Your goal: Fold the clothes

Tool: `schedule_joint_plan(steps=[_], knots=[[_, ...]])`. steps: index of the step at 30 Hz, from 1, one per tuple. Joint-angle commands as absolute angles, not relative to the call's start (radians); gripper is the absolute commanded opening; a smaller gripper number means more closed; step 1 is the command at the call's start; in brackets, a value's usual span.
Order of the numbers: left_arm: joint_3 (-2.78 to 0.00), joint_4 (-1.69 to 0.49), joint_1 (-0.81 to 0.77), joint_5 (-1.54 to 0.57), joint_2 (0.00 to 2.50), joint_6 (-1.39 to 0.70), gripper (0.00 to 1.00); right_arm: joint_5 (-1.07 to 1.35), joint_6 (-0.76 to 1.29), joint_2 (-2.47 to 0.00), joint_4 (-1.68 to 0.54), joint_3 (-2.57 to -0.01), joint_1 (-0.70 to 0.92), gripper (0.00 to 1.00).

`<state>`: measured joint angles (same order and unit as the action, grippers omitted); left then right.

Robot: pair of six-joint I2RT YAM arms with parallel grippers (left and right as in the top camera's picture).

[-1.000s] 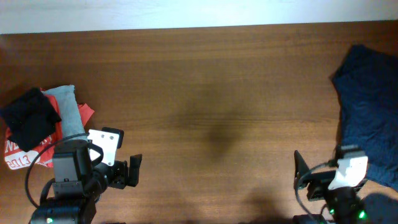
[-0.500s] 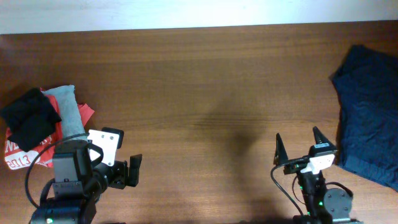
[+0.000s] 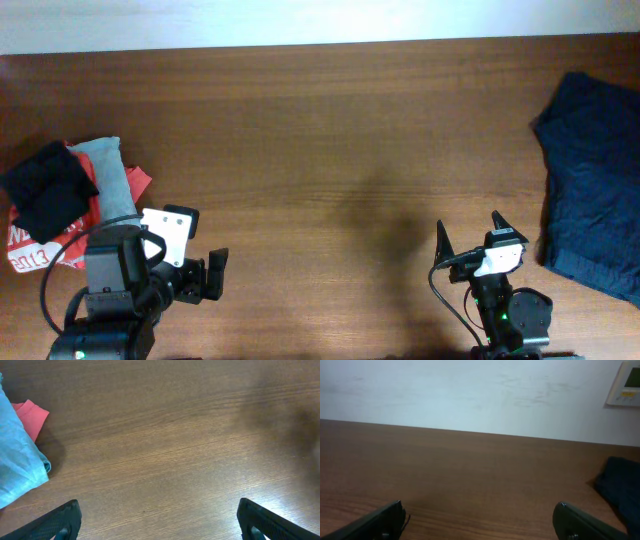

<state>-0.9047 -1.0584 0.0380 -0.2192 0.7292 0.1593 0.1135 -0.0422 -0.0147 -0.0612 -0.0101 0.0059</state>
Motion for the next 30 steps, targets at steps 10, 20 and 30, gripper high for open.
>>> schedule_joint_plan(steps=[10, 20, 30], knots=[[-0.9, -1.057, 0.042, -0.212, 0.724, 0.15, 0.99, 0.097, -0.047, -0.008, -0.069, -0.006, -0.001, 0.99], [-0.9, -1.057, 0.042, -0.213, 0.724, 0.15, 0.99, 0.097, -0.047, -0.008, -0.069, -0.006, -0.001, 0.99], [-0.732, -1.003, 0.042, -0.202, 0.535, 0.151, 0.99, 0.097, -0.047, -0.008, -0.069, -0.006, -0.001, 0.99]])
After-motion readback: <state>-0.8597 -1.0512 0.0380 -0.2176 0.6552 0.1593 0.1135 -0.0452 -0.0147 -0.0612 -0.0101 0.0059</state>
